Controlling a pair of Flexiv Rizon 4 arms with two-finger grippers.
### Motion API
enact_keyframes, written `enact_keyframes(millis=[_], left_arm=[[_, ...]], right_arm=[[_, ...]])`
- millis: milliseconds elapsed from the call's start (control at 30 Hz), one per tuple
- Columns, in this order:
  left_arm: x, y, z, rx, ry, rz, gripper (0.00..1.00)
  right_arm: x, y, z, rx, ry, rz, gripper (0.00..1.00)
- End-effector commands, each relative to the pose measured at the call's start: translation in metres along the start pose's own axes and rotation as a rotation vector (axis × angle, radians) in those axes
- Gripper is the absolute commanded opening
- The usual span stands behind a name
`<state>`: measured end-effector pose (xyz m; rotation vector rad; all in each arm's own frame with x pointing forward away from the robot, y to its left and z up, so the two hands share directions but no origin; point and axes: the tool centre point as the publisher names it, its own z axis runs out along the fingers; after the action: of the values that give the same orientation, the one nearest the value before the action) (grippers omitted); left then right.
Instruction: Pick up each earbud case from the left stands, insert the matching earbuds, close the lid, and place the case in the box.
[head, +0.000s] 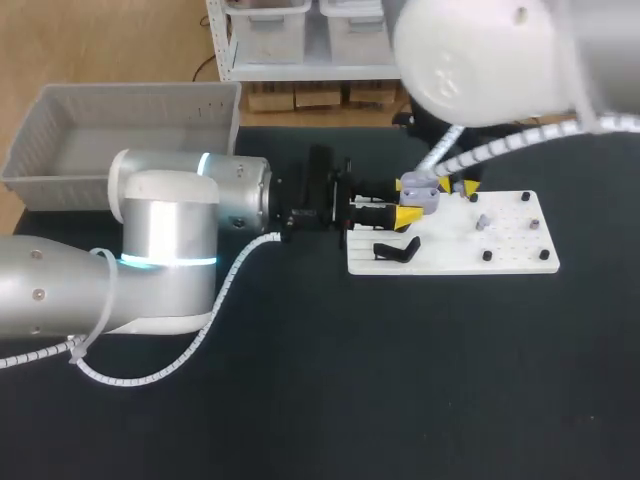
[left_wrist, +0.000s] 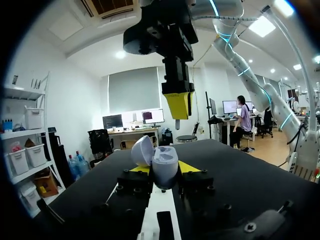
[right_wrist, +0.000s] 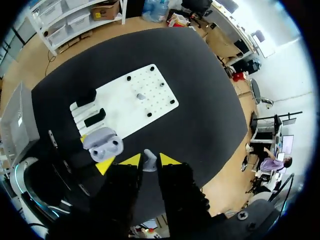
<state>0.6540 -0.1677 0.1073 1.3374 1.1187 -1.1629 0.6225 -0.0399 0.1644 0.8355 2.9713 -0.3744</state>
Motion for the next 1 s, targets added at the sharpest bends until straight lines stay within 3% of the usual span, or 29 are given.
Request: enact_keyframes(millis=[33,500,1000], left_arm=[[0.000,-0.002,0.000,-0.006,-0.001,0.003,0.00],[0.000,-0.002,0.000,-0.006,-0.001,0.003,0.00],[0.000,-0.002,0.000,-0.006,-0.001,0.003,0.00]], right_arm=[[-0.004,0.012,-0.004,0.028,0.022,0.013,0.00],[-0.004,0.012,-0.004,0.028,0.022,0.013,0.00],[0.005,0.037,-0.011,0.079,0.048,0.215,0.00]])
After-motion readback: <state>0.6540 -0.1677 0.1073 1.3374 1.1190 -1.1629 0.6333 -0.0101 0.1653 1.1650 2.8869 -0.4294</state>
